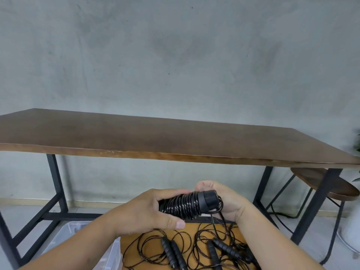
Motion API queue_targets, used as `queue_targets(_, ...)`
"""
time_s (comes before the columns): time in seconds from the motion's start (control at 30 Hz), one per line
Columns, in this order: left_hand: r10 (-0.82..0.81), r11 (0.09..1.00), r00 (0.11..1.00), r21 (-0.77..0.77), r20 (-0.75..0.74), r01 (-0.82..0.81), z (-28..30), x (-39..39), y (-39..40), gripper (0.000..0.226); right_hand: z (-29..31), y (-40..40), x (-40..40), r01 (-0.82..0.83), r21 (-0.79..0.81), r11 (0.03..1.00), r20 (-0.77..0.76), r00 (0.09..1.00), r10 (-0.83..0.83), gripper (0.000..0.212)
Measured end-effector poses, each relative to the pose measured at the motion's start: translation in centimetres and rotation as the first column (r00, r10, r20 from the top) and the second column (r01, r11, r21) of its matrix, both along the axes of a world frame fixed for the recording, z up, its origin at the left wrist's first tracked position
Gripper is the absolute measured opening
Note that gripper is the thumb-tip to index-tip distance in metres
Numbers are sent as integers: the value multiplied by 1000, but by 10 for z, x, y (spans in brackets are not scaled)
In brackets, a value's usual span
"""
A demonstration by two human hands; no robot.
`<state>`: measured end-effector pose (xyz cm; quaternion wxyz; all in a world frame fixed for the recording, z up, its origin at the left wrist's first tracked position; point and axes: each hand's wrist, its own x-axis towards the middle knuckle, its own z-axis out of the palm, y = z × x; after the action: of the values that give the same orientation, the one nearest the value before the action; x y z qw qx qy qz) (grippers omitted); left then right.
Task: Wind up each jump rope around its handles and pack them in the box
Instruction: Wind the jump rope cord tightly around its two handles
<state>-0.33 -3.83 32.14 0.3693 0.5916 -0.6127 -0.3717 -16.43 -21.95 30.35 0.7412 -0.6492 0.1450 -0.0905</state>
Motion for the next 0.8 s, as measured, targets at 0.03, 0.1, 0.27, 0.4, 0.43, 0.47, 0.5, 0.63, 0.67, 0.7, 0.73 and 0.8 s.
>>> queue_targets(0.03,26,1000,999,-14,-23,-27,-3,0,-1,60,-4,3,1,23,68,997,33,999,-25,21)
queue_targets(0.1,76,996,995,-41,-58,-78,-8,-1,-4,61,-10,7,2,39,184,982,72,996,-54,25)
queue_targets(0.27,172,981,975,-64,-141,-182,-15,-4,-13,62,-16,18,4,206,324,923,66,969,-239,12)
queue_targets(0.4,269,952,948,-105,-171,-289,-16,-7,-18,55,-17,27,8,370,238,898,9,924,-383,13)
queue_targets(0.43,278,947,946,-118,-169,-300,-18,-7,-20,53,-16,29,9,390,234,891,12,915,-404,14)
queue_targets(0.47,292,940,943,-131,-160,-314,-19,-8,-23,52,-15,31,9,402,231,886,22,908,-418,14)
queue_targets(0.5,310,933,939,-143,-148,-330,-20,-7,-25,52,-14,33,10,407,231,884,34,904,-425,15)
queue_targets(0.63,358,909,928,-187,-104,-372,-29,-1,-31,56,-10,41,13,421,195,886,35,900,-435,19)
queue_targets(0.67,366,906,926,-191,-89,-377,-31,0,-33,58,-10,42,14,431,176,885,28,896,-442,20)
queue_targets(0.7,376,903,924,-194,-72,-383,-33,1,-34,59,-9,44,14,442,152,884,16,893,-449,20)
queue_targets(0.73,390,898,919,-197,-56,-393,-35,2,-35,60,-9,45,15,449,124,885,1,892,-452,20)
queue_targets(0.8,425,884,905,-206,-24,-421,-39,5,-37,62,-9,47,16,444,67,893,-31,896,-443,19)
